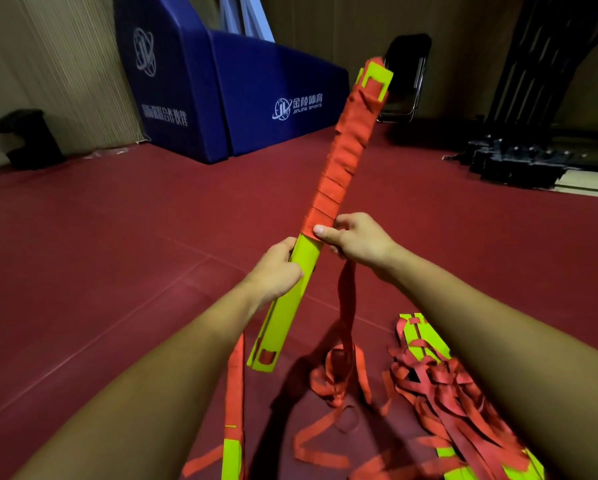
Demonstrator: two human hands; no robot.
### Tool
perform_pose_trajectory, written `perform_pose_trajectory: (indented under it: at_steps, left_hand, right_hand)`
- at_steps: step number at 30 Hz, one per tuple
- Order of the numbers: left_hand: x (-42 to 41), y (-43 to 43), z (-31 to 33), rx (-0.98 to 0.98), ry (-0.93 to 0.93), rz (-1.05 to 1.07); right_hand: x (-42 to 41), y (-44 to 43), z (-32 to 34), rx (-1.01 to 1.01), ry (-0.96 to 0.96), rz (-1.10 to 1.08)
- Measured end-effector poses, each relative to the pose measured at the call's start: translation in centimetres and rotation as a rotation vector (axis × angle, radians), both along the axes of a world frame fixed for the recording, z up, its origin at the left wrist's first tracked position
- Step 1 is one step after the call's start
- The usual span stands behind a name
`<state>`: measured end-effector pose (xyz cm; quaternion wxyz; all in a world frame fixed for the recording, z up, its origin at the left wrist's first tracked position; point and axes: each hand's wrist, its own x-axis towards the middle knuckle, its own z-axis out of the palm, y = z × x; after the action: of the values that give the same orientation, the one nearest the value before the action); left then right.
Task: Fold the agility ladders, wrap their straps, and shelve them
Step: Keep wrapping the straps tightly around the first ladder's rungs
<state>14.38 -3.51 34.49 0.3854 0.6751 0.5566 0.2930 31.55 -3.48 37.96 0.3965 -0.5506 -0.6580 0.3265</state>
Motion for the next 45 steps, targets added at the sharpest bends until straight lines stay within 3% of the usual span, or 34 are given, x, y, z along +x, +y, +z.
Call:
perform_pose_trajectory:
  at_steps: [3,7,9,12,17,21,30,33,39,41,45]
  left_hand:
    - [0.4,-0.5,0.5,0.073,0.151,-0.001]
    - [0.8,-1.7,0.8,0.281,0.635,0.14]
    - [1.0,-1.7,0.8,0.293,0.672,0.179]
    - [1.2,-1.2,0.6,0.282,0.593,0.15]
    - [0.6,-0.4,0.5,0.158,0.417,0.135]
    - [0.0,-0.3,0.6,0.106,0.274,0.046]
    - [-0.4,-1.2,1.6,-0.012,-0.111,-0.145]
    - [-0.9,-1.5,1.9,-0.075,-0.174,-0.151]
    - [-0.2,-1.4,2.4,-0.071,-0.201,-0.128]
    - [0.0,-1.1,1.9,-0.042,-0.099,-0.108]
    - [0.1,-1.3,0.9,0.199,0.5,-0.063]
  right_hand:
    - [-0.7,0.1,0.1,0.051,-0.016,-0.068]
    - [-1.4,0.3,-0.1,0.098,-0.112,-0.177]
    - [-1.5,0.3,-0.2,0.115,-0.169,-0.231]
    - [-1.5,0.2,-0.3,0.134,-0.181,-0.204]
    - [-1.1,-0.6,0.4,0.128,-0.235,0.093]
    - [-1.2,-0.8,0.7,0.081,-0.176,0.179]
    - [-0.4,-1.3,1.6,-0.041,0.07,0.171]
    - [0.0,-1.2,1.3,-0.087,0.094,0.155]
    - [-0.3,-0.2,-0.2,-0.033,0.105,-0.075]
    - [-0.4,0.3,-0.5,-0.014,0.058,-0.215]
    - [-0.6,0.2,-1.3,-0.047,-0.038,-0.382]
